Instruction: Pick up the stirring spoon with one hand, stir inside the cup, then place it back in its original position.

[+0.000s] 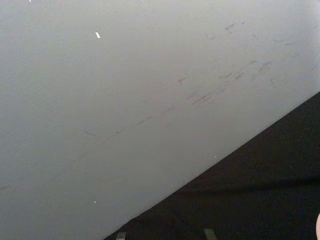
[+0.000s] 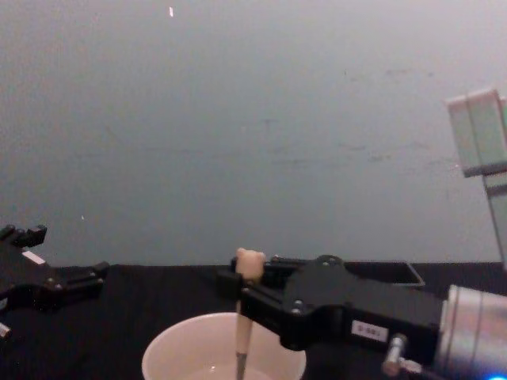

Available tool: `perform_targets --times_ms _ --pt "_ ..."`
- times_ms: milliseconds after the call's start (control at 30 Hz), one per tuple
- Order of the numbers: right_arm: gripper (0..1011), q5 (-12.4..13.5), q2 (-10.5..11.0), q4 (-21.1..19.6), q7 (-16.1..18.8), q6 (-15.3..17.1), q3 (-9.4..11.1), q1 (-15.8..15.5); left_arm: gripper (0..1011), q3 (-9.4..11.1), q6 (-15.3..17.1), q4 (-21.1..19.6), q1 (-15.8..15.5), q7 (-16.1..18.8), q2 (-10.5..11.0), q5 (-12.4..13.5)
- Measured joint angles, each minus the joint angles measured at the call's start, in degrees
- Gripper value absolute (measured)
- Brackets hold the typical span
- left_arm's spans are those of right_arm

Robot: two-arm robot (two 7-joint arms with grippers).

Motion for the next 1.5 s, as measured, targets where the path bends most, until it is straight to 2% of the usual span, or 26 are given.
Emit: perform_targets --times_ms 267,567,800,1500 --pt "200 -0.2 -2.8 2.4 0.0 -1.1 -1.2 2.2 1002 0.0 0.0 0.0 0.0 0.0 0.0 0.0" --pt "200 -1.2 -5.4 7.1 -1.4 -1.9 -1.3 4.9 1001 0.0 0.0 0.0 0.0 0.0 0.0 0.0" --pt "200 -1.4 -5.6 8.3 -2.1 -2.0 -0.3 5.4 1001 0.0 0.0 0.0 0.0 0.0 0.0 0.0" --pt "200 -2.2 -4.6 7.9 -3.2 -1.9 1.5 4.8 1001 0.0 0.0 0.0 0.0 0.0 0.0 0.0"
